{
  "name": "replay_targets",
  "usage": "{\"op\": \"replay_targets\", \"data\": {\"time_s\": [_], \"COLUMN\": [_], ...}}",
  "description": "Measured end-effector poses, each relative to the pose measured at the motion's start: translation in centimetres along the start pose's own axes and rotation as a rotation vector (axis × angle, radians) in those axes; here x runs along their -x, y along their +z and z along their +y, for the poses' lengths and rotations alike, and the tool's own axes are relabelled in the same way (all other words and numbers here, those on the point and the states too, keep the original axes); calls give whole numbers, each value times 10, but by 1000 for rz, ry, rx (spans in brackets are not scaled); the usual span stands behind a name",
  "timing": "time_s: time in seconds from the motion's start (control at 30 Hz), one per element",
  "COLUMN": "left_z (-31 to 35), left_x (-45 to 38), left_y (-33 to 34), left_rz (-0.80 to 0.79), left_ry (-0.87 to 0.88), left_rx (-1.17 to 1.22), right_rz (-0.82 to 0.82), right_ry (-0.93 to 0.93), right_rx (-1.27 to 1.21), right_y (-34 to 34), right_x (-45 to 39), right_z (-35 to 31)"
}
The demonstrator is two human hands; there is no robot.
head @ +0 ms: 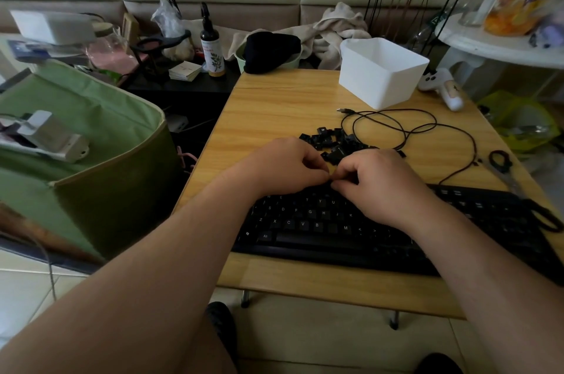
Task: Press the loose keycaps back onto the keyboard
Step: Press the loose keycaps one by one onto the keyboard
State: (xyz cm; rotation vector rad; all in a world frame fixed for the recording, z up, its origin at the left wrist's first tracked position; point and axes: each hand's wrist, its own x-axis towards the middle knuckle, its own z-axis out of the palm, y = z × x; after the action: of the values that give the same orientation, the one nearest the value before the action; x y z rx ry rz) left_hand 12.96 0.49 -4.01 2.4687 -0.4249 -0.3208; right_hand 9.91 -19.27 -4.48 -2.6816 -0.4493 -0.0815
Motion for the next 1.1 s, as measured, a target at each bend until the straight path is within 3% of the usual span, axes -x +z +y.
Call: {"op": "replay_targets", "data": {"time_s": [0.3,0.4,0.57,0.8,1.1], "left_z": [-2,-4,-3,12,12], "left_x": [-4,-10,-25,-39,-52], "left_y": [6,5,9,19,23], "left_rz": [36,112,266,279,271], "left_ry": [-20,-47,-50,58,-2], "left_rx": [0,-16,-55,-48,-176], "right_rz": [-70,-79,154,233,189], "right_ry": [152,173,291,327,269], "right_rx": [-115,-167,-432,-342,-271], "right_y": [-2,-2,-13,-24,-18], "right_x": [-7,-6,-7,-7,-5], "right_z": [-3,-1,15,33,30]}}
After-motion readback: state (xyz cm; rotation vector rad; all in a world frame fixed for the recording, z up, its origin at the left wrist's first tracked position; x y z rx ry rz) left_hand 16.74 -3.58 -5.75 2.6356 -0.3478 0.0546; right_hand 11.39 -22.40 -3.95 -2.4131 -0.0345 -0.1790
